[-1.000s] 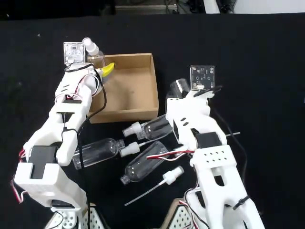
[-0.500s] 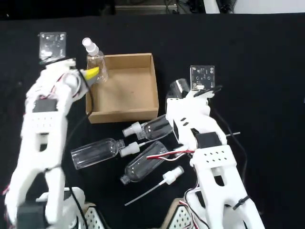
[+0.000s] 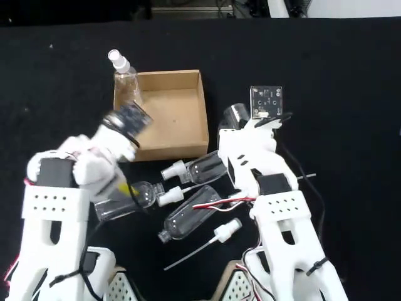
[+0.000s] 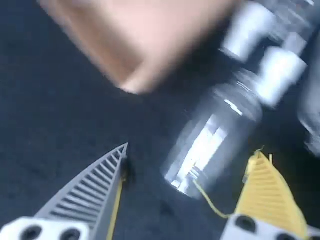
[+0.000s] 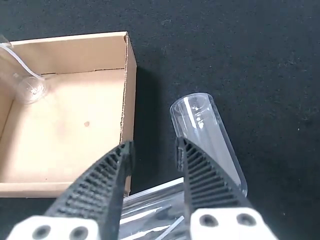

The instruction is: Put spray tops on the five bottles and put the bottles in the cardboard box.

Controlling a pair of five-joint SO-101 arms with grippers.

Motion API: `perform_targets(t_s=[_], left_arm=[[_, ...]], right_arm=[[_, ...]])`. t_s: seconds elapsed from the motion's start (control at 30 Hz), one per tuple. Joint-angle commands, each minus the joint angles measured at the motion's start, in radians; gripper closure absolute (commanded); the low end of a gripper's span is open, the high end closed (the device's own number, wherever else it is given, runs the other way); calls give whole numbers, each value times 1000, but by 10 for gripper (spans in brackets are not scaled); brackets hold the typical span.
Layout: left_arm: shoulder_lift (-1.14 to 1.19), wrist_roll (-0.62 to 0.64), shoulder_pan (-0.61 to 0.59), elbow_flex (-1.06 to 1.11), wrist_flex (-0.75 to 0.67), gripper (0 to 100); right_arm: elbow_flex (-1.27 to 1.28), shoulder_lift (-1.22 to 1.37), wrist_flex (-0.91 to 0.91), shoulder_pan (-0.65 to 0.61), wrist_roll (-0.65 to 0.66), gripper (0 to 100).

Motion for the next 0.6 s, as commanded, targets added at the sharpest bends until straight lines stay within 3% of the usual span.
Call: perform_targets(t_s=[0.0,0.37,0.57], left_arm=[[-31,-26,124,25,60,661],[-29,5,153,308,-209,661],[44,15,139,348,-328,661]], right_arm=[[-2,-28,-28,-6,-8,891],[-2,-28,-28,-6,-8,890],[-2,-28,-28,-6,-8,890]])
